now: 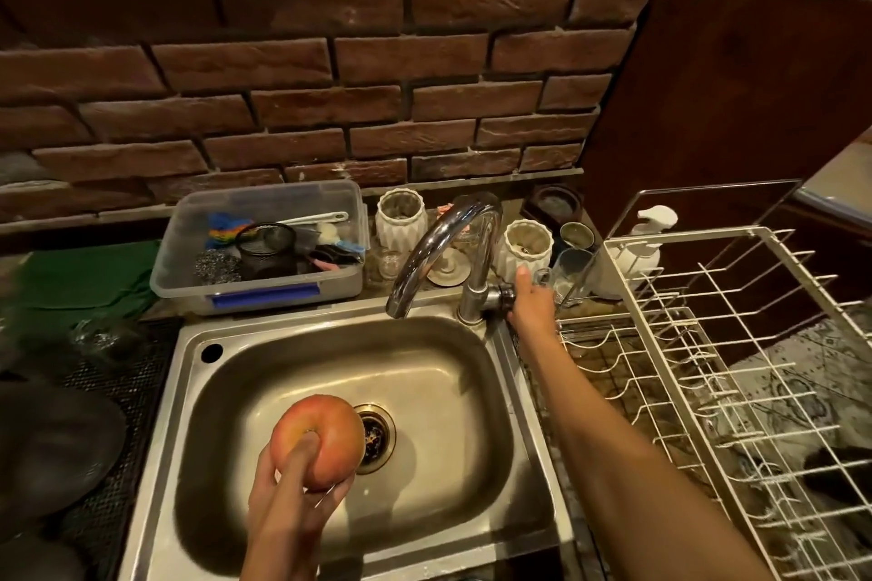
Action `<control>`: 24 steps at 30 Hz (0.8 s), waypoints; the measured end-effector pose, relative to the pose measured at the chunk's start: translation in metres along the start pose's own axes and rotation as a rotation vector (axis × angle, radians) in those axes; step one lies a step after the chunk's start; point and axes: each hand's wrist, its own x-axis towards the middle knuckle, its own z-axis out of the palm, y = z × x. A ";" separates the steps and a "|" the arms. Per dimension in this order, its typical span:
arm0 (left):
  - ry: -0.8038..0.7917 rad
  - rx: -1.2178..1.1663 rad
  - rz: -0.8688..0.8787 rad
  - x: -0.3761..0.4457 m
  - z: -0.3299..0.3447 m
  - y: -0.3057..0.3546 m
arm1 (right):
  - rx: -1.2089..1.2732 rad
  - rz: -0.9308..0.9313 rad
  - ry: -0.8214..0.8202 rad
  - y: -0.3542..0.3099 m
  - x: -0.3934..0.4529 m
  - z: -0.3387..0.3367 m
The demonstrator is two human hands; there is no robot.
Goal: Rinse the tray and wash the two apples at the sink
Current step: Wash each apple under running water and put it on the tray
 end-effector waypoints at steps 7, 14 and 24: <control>-0.022 0.019 0.022 0.003 0.012 0.002 | -0.090 -0.111 0.002 0.004 0.002 -0.003; -0.026 0.034 0.007 0.011 0.007 -0.001 | -0.086 -0.060 0.028 0.007 0.011 -0.002; -0.052 0.006 0.018 0.013 0.000 0.000 | 0.061 0.169 0.045 0.007 0.030 0.004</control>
